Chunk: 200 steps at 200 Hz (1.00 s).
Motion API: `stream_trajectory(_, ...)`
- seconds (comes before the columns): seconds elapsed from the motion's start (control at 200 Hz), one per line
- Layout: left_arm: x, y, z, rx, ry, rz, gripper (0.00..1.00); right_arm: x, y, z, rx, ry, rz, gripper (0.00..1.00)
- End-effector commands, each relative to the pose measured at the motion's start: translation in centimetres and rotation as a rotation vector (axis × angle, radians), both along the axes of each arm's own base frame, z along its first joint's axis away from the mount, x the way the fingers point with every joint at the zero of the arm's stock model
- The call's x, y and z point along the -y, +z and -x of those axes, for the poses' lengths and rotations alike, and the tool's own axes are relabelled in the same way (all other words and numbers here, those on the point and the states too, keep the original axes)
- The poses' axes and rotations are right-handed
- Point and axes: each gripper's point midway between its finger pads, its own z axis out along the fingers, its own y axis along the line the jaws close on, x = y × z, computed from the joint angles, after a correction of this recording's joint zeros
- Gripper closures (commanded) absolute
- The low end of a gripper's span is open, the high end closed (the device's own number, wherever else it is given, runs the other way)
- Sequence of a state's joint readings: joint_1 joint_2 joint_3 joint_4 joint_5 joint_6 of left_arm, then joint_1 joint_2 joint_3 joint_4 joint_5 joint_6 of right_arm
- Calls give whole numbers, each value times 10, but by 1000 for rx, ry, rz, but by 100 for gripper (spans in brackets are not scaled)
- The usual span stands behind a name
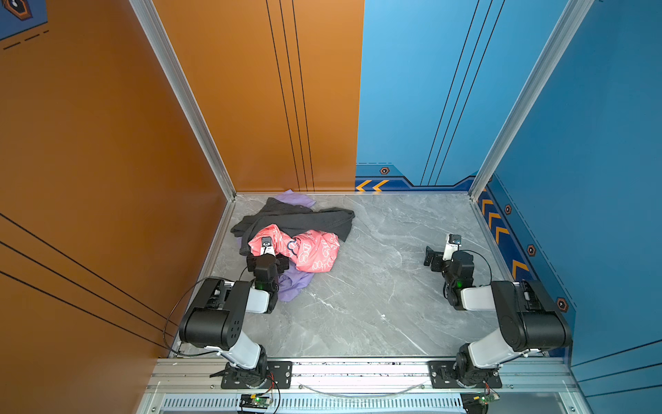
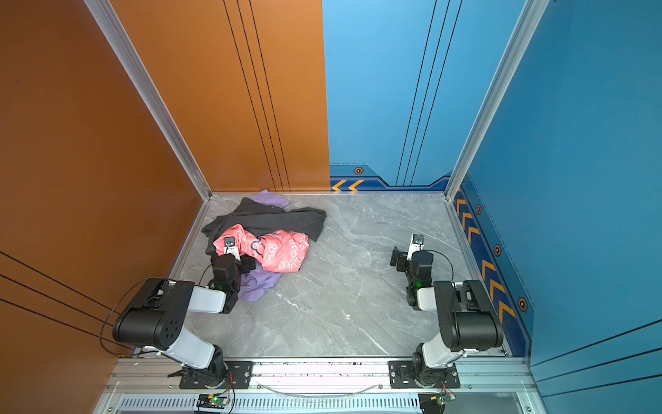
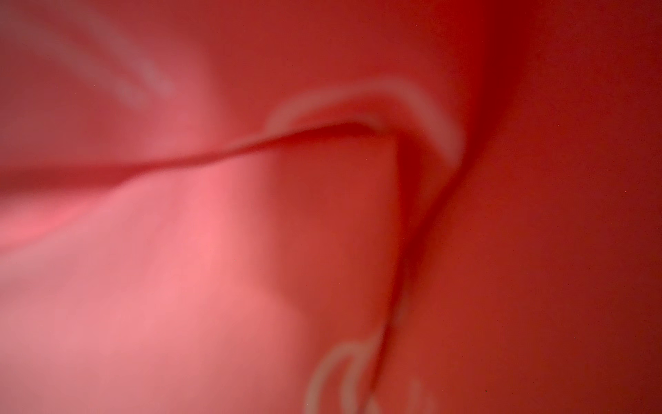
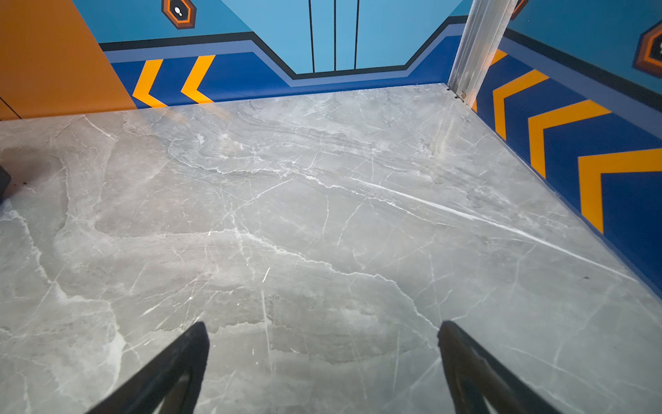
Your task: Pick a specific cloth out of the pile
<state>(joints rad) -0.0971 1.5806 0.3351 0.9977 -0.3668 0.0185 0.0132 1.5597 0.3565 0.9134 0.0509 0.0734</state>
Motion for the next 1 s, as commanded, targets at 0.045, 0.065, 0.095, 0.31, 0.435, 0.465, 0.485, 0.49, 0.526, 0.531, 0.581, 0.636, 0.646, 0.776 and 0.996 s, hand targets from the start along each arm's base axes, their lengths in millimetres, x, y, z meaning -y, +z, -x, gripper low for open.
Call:
stream_trajectory(0.045,-5,8,-6,26,11,26,2,3,10,-5,23,-10,14,0)
stream_trajectory(0.065,-6,8,-6,26,14,28,2,3,10,-5,24,-9,13,0)
stream_trajectory(0.095,-6,8,-6,26,15,30,2,3,10,-5,25,-10,14,0)
stream_trajectory(0.31,-6,29,5,69,34,3,2,1,31,-3,-8,-16,31,0)
stream_trajectory(0.435,-4,52,20,61,73,-50,2,-2,63,9,-4,-30,-6,0)
stream_trajectory(0.465,-3,56,24,28,80,-63,2,-5,70,13,-2,-24,-20,0)
stream_trajectory(0.485,-2,59,28,6,84,-70,2,-8,76,16,3,-18,-29,0)
stream_trajectory(0.49,-2,60,28,0,85,-71,2,-9,78,17,4,-17,-31,0)
stream_trajectory(0.526,0,67,35,-28,95,-72,2,-13,88,23,14,-8,-43,0)
stream_trajectory(0.531,0,68,36,-33,97,-72,2,-15,89,23,16,-5,-44,0)
stream_trajectory(0.581,0,79,46,-52,114,-56,2,-23,104,32,35,14,-55,0)
stream_trajectory(0.636,2,85,59,-78,116,-23,2,-34,117,41,57,46,-68,0)
stream_trajectory(0.646,2,87,61,-81,115,-11,2,-35,119,43,59,49,-70,0)
stream_trajectory(0.776,4,95,94,-167,123,128,2,-54,142,63,92,106,-89,0)
stream_trajectory(0.996,25,105,118,-212,67,377,2,-77,167,80,103,197,-91,0)
